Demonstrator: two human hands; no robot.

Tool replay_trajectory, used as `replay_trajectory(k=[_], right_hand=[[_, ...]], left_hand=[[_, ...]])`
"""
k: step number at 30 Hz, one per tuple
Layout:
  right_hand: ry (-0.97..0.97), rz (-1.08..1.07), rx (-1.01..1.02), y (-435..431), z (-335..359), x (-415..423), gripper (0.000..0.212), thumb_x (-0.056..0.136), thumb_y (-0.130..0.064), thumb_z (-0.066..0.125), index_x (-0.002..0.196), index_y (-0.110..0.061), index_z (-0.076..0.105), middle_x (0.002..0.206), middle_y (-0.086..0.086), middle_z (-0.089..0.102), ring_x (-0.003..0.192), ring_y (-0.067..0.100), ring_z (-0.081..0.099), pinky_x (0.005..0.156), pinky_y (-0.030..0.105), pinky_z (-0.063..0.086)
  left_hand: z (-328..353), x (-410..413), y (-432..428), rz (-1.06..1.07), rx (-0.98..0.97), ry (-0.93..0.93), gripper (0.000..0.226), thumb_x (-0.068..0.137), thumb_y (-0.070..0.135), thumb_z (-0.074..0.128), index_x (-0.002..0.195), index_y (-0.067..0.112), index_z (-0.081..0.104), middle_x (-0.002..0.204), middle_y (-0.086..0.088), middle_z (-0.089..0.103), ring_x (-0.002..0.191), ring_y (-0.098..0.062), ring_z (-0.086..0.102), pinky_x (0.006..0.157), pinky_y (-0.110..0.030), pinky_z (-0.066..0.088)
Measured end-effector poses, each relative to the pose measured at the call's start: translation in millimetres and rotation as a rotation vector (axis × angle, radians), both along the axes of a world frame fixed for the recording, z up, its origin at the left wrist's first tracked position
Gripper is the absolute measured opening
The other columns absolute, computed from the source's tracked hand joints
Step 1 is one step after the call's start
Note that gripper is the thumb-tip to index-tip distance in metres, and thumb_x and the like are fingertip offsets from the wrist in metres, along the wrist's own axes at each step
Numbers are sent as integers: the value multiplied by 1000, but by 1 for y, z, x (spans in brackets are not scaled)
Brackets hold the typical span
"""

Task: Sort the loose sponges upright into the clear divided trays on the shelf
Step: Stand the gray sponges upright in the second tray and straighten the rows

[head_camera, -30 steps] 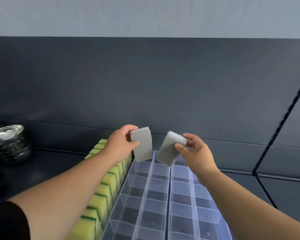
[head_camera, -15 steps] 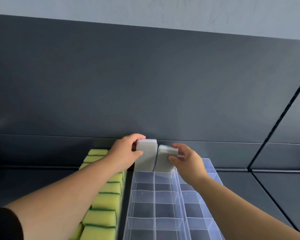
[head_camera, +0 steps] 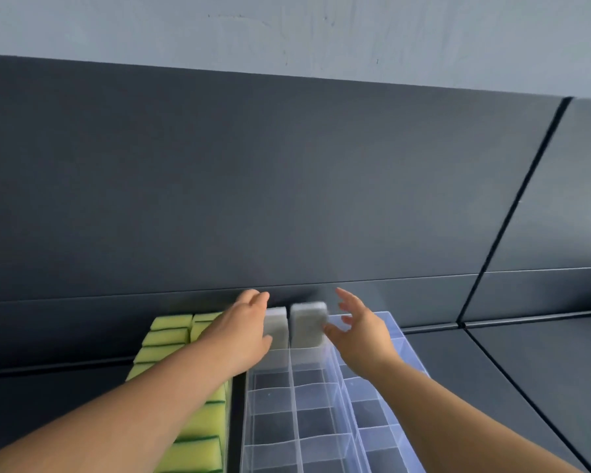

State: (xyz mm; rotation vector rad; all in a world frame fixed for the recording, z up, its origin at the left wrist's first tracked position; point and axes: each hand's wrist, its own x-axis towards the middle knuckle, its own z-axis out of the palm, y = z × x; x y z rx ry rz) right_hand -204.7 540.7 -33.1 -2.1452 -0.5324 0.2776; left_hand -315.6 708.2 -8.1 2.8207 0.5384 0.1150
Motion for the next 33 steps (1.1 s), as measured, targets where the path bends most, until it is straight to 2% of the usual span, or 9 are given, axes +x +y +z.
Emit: replay_trajectory(k=[2,5,9,14,17,22,25,29,33], right_hand=[[-9,-32,15,-15,5,-7,60,89,-30,64,143,-32,37,136,-4,51,124,11,49,64,10,46],[-61,-58,12,-46,10,-15,50,88,-32,64,135,-30,46,131,-7,55,119,8,52,83,19,48],[-53,-131,41,-113,14,-27,44,87,-34,65,129,-32,51,120,-13,58,106,6,55,69,13,45],[-99,-285,39,-246,10,-38,39,84,-29,68,122,-29,57,108,-13,62,95,5,58,72,12,40],[-78,-393,21,-348,3,-49,40,82,-29,70,120,-29,58,111,-9,65,94,9,61,82,20,45],[15,-546,-13,-518,-16,-87,42,80,-33,73,118,-34,57,108,-8,65,95,10,64,87,33,52],[57,-620,-39,-598,-29,-115,42,79,-35,73,117,-37,55,107,-6,63,95,11,63,77,23,51],[77,-711,-109,-675,-41,-138,56,80,-41,72,131,-30,50,109,-9,59,100,11,59,85,24,47],[81,-775,-122,-719,-42,-135,59,80,-48,69,133,-33,47,122,-7,60,107,12,57,89,28,48]], left_hand=[[6,-3,-11,-14,13,-56,66,92,33,53,148,17,24,151,7,23,133,-15,37,105,-28,36],[12,-7,-34,-52,-3,-139,59,91,35,54,144,21,33,147,9,30,131,-13,38,105,-26,35],[11,-13,-93,-123,-48,-207,54,89,36,57,139,27,39,143,11,35,128,-12,42,103,-21,33],[5,-8,-204,-271,-133,-203,52,89,33,58,138,26,40,142,9,38,127,-10,44,102,-17,31],[-1,0,-286,-340,-221,-189,51,91,34,56,139,28,37,143,12,34,122,-8,46,94,-16,34],[-27,10,-431,-465,-357,-111,51,89,29,61,136,26,42,139,8,42,125,-8,44,101,-19,34],[-45,16,-503,-512,-384,-30,52,87,29,63,135,24,44,135,4,47,121,-11,48,99,-20,36],[-56,26,-575,-589,-412,63,57,87,29,64,138,23,40,133,4,48,119,-12,48,92,-18,35],[-55,50,-622,-624,-451,65,62,86,29,66,141,25,37,123,6,52,102,-10,51,87,-18,37]])
